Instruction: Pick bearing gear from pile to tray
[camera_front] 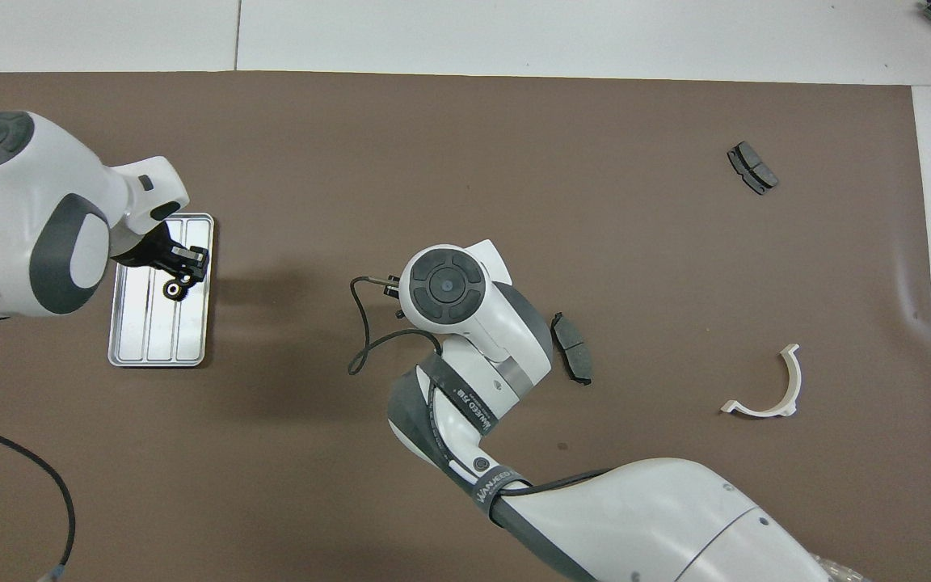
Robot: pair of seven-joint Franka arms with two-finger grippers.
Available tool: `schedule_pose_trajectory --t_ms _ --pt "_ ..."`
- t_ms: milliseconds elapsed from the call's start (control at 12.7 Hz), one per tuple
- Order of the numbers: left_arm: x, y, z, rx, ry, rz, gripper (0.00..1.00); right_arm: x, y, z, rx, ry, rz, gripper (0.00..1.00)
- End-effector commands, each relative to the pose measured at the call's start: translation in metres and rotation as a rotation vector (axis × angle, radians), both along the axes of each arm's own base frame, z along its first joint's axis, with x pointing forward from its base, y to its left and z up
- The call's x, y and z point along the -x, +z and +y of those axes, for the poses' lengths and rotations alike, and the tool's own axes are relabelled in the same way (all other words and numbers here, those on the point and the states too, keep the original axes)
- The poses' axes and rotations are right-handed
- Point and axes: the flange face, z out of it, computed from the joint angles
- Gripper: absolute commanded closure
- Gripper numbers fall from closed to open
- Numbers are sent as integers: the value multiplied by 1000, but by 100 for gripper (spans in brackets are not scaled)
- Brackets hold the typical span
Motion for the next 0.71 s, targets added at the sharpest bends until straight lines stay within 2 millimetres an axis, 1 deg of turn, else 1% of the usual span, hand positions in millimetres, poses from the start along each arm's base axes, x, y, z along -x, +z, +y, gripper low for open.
schedule_pose_trajectory --t_ms 0,79,158,236,315,394,473,552,630 --pt "28 -13 19 1 -54 -66 76 -5 9 -3 -19 -9 -27 28" --pt "30 -15 19 0 -55 -68 73 -9 11 -7 -20 -16 -29 19" --pt "30 -15 19 0 -51 -67 69 -10 17 -12 -18 -18 -29 13" --pt "30 -15 19 0 -48 -66 63 -20 30 -28 -23 -41 -42 9" --pt "31 -14 19 1 -45 -60 58 -34 42 -51 -25 -63 -54 4" --pt "31 -15 16 1 -47 -55 54 -42 57 -72 -24 -57 -69 0" --pt "31 -14 11 1 -45 -53 52 -48 69 -99 -17 -60 -76 0" --pt "33 -14 9 2 -38 -40 39 -49 79 -122 -9 -65 -84 0" --pt "33 -11 8 2 -40 -40 10 -50 90 -150 1 -72 -92 0"
